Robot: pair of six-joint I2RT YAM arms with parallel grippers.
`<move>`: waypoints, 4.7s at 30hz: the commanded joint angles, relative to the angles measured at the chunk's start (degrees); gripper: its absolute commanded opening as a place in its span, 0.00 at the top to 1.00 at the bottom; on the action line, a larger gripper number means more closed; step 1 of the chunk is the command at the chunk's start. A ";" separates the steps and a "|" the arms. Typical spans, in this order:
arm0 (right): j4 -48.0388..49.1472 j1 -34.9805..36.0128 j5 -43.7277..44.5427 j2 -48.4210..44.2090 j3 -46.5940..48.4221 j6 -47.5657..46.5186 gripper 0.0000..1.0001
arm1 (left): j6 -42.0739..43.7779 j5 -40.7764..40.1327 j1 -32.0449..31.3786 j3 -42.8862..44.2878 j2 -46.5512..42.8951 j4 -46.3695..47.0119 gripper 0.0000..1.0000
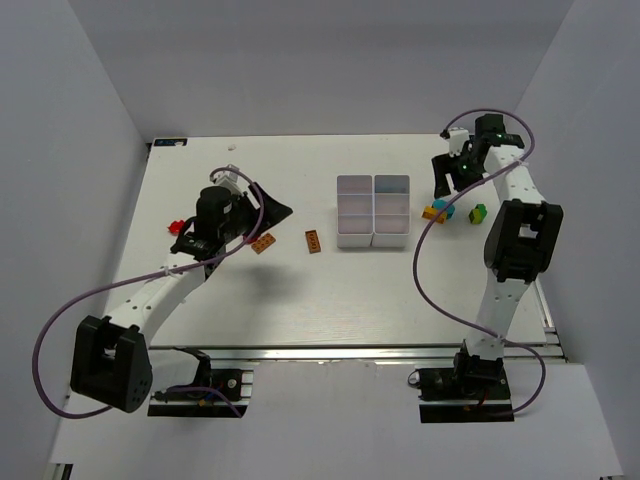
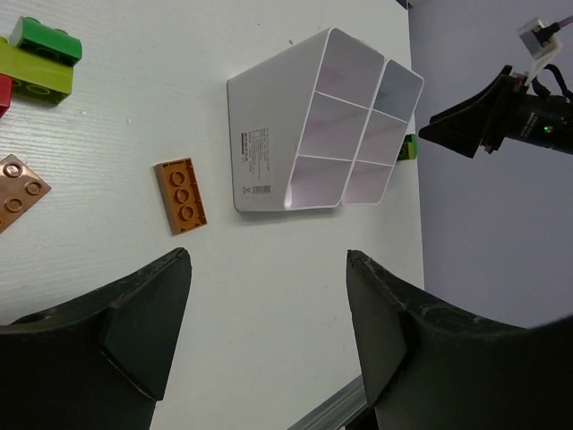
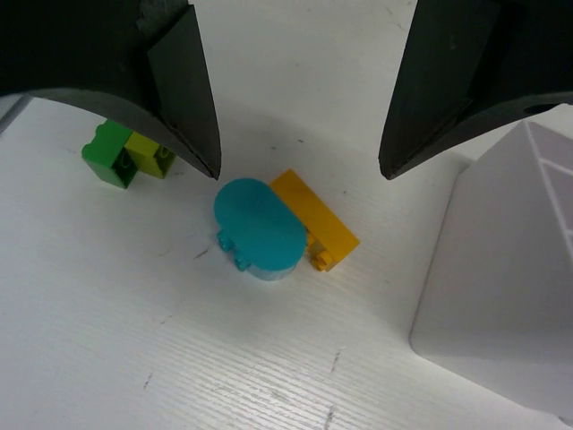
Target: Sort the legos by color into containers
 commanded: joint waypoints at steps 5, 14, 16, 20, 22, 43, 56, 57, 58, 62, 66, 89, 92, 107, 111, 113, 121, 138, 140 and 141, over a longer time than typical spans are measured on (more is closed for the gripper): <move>-3.28 2.67 7.11 4.48 3.96 -6.76 0.11 | -0.63 -0.33 -0.20 -0.92 -2.75 1.45 0.21; -1.35 2.76 8.78 6.15 4.83 -9.68 0.11 | -2.56 -1.21 -0.20 -3.91 -4.16 1.71 0.20; 0.49 2.84 9.56 7.02 5.88 -5.30 0.14 | -2.65 -1.21 -0.20 -3.83 -4.08 1.63 0.20; -0.37 3.55 12.82 11.33 10.97 0.95 0.21 | -2.39 -1.12 -0.20 -2.95 -3.55 1.63 0.20; -0.90 3.99 13.26 12.74 11.43 1.48 0.21 | -2.21 -1.30 -0.20 -2.77 -3.64 1.01 0.20; -0.03 3.99 11.77 3.96 -6.85 -1.50 0.30 | -3.18 -2.44 -0.20 -4.70 -5.39 1.45 0.20; -3.28 3.99 5.00 0.53 -5.62 0.17 0.29 | -3.62 -3.23 -0.20 -6.64 -8.29 1.19 0.20; -3.28 3.99 6.92 0.79 -5.97 -0.01 0.29 | -3.70 -3.32 -0.20 -6.99 -8.64 1.19 0.20; -2.93 3.99 7.81 0.88 -6.41 -0.01 0.29 | -3.79 -3.32 -0.20 -7.17 -8.82 1.19 0.20; -1.79 3.72 8.17 0.97 -8.26 1.13 0.29 | -3.79 -3.32 -0.20 -7.43 -9.35 1.01 0.20; -0.65 3.64 7.72 0.44 -9.93 2.01 0.32 | -3.79 -3.58 -0.20 -7.26 -9.88 0.57 0.20; -1.87 3.29 -9.75 -14.84 -2.64 8.69 0.75 | -9.86 2.57 -14.43 -1.02 1.89 18.32 0.21; -1.78 3.55 -13.80 -16.87 0.52 10.53 0.77 | -9.24 1.70 -16.19 1.00 4.62 19.91 0.21; 3.93 18.31 -15.31 -25.84 -1.31 23.98 0.82 | -0.63 -9.11 -24.80 16.20 17.71 21.31 0.22; 4.98 20.07 -13.20 -25.49 0.17 27.06 0.85 | 0.60 -11.57 -27.52 18.41 19.04 21.14 0.22; 5.07 20.16 -11.97 -24.96 0.70 27.15 0.86 | 0.95 -13.15 -28.32 17.80 18.17 21.14 0.23; 5.60 22.53 -7.92 -25.84 -1.84 27.50 0.87 | 2.01 -22.64 -30.61 13.40 13.85 23.95 0.22; 6.13 23.32 -5.46 -26.72 -4.04 30.31 0.93 | 3.68 -25.11 -30.52 20.69 19.30 22.19 0.22; 6.13 23.32 -5.81 -26.81 -4.22 30.40 0.93 | 3.50 -25.55 -30.52 21.31 20.09 21.49 0.23; 6.21 23.32 -5.81 -26.81 -4.22 30.58 0.93 | 3.50 -25.82 -30.52 21.83 20.44 20.97 0.25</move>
